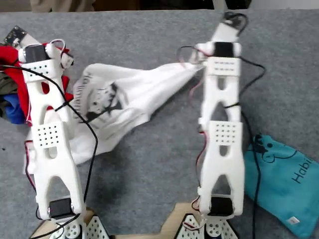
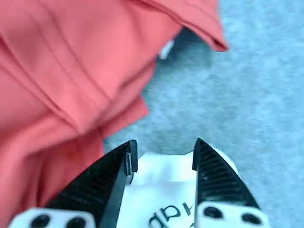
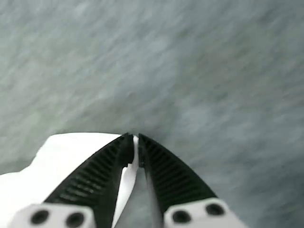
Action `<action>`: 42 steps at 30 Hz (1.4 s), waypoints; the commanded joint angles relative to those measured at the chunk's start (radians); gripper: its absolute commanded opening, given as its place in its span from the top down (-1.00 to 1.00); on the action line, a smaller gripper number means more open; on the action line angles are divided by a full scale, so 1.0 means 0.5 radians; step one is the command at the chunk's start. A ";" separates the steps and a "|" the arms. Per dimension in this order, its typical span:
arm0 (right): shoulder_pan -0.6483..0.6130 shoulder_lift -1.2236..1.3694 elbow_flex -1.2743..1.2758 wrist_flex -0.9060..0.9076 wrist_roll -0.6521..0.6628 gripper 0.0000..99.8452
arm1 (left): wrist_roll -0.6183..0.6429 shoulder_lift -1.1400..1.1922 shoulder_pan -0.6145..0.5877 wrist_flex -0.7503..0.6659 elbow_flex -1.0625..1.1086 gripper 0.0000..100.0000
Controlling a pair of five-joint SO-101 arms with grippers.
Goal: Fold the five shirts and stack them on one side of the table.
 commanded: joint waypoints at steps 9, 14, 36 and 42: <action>0.661 0.057 -0.158 -0.451 0.150 0.98 | 0.245 -0.158 0.298 -0.006 -0.089 0.61; 0.778 0.057 -0.226 -0.466 0.055 0.99 | 0.252 -0.124 0.448 -0.114 -0.071 0.61; 0.585 0.060 -0.161 -0.414 0.193 0.99 | 0.252 0.170 0.875 -1.065 0.423 0.61; 0.572 0.060 -0.161 -0.411 0.193 0.99 | 0.172 0.155 0.914 -0.519 0.436 0.62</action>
